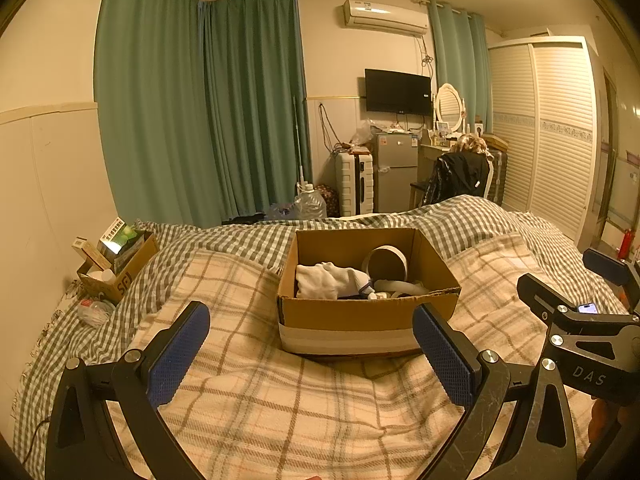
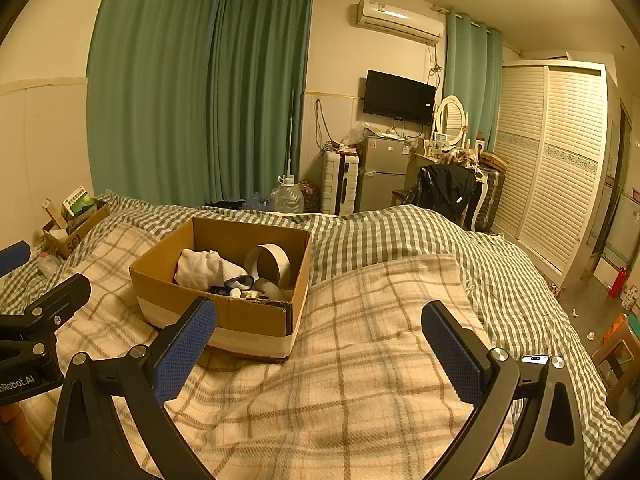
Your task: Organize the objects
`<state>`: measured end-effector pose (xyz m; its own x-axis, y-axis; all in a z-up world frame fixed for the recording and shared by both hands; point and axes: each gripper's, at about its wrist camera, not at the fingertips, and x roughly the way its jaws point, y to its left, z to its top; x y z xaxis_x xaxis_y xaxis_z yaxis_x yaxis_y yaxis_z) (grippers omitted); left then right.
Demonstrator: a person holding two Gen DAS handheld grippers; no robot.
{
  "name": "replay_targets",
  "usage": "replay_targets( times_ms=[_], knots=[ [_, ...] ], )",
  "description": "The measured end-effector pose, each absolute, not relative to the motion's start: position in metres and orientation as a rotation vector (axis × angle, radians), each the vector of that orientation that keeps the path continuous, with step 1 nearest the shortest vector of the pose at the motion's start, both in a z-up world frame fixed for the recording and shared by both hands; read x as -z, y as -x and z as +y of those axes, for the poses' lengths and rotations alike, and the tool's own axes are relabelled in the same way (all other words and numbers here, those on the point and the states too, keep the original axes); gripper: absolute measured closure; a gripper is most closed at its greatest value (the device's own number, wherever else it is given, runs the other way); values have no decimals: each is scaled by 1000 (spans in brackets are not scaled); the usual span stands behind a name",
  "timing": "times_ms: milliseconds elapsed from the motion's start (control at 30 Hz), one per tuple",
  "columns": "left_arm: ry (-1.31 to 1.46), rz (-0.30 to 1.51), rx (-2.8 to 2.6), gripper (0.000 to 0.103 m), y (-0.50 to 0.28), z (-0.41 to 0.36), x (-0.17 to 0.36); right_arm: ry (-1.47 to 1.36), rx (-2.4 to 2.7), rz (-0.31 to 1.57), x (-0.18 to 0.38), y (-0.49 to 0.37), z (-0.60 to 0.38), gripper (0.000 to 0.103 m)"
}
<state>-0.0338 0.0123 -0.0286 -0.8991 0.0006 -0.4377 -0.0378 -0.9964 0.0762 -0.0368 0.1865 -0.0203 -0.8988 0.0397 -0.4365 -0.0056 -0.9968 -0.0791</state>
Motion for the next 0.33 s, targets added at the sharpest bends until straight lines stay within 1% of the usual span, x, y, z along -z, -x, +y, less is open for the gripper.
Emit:
replay_targets(
  times_ms=[333],
  knots=[
    [697,160,-3044,0,34,13,31,715,-3036,-117,23,38,185,0]
  ],
)
